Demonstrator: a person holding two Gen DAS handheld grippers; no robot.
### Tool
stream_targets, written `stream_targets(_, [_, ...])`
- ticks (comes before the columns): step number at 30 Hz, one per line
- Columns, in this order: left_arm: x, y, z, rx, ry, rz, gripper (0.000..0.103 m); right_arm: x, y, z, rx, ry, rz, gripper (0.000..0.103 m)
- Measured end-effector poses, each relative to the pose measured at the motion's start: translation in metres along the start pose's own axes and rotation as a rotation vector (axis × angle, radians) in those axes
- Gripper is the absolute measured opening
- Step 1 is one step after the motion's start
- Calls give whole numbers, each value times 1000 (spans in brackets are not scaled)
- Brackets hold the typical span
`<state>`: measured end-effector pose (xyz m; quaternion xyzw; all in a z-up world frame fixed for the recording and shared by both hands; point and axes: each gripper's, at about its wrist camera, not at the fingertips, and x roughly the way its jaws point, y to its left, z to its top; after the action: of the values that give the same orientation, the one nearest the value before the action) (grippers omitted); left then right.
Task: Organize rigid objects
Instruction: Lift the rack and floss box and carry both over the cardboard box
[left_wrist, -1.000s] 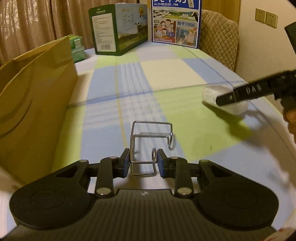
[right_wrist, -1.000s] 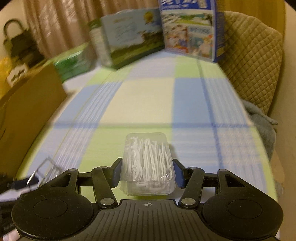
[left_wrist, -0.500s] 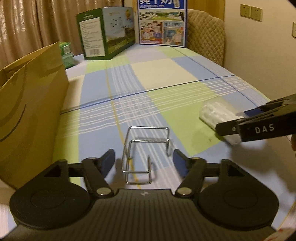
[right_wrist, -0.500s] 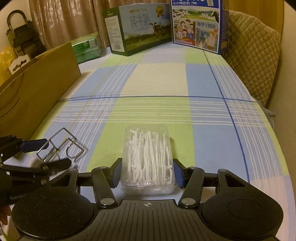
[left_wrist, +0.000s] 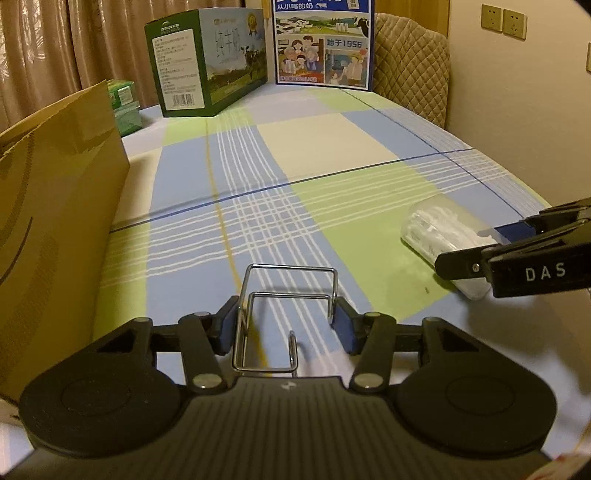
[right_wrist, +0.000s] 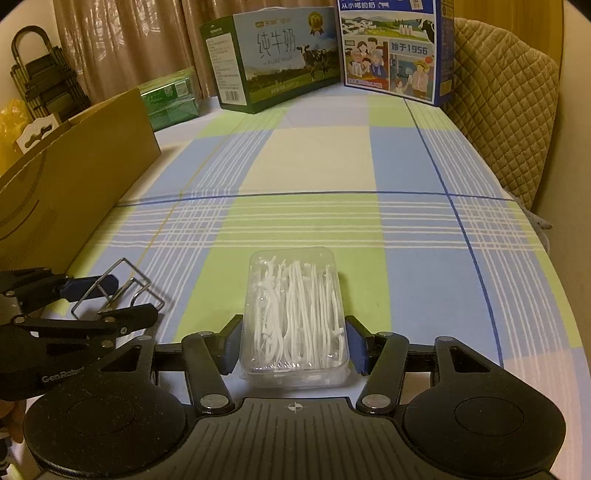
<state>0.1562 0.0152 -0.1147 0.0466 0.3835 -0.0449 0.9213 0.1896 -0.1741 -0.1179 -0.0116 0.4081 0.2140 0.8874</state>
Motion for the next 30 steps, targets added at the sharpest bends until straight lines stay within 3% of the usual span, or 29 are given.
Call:
stream_targets(14, [-27, 1, -6, -63, 8, 12, 48, 8, 12, -5, -90, -15, -46, 54])
stream_targets(19, [-41, 2, -3, -99, 2, 12, 48, 6, 10, -5, -70, -13, -27, 53])
stream_targets(30, [-98, 11, 9, -130, -52, 26, 48, -51, 41, -25, -28, -60, -23, 53])
